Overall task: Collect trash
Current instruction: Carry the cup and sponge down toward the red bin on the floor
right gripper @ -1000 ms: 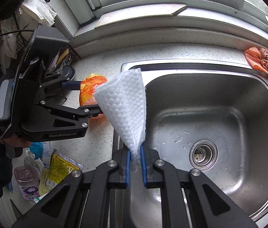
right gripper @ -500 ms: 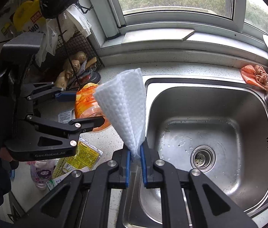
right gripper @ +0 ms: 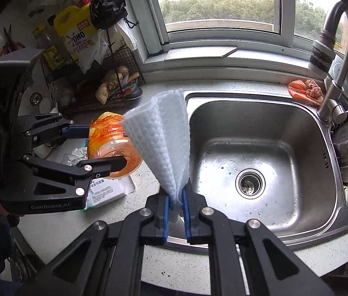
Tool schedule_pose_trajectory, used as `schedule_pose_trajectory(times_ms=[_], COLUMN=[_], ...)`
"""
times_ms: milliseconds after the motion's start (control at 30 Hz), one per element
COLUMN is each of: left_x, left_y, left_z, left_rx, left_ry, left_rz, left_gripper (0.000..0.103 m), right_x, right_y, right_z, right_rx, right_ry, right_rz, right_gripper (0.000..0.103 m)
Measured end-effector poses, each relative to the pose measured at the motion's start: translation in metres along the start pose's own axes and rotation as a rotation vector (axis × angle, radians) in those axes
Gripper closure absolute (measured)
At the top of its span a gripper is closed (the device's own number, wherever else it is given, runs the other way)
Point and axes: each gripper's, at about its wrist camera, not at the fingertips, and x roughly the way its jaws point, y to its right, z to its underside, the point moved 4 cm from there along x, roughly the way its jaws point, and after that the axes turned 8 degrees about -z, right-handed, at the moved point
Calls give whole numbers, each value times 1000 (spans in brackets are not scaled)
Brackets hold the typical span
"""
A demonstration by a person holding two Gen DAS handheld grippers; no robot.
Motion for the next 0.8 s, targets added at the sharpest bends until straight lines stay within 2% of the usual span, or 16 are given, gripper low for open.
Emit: schedule_pose_trajectory(times_ms=[433, 800], left_x=[-65, -84], left_y=[145, 227], left_z=[79, 136], left_rx=[-27, -54], left_ry=[-18, -79], left_rz=[-27, -22], left_gripper=[47, 47], right_x=[-82, -114], right_y=[13, 23], right_z=[119, 210], right_rx=[-22, 5], right_ry=[11, -45], right_rz=[-7, -34], right_gripper=[94, 94])
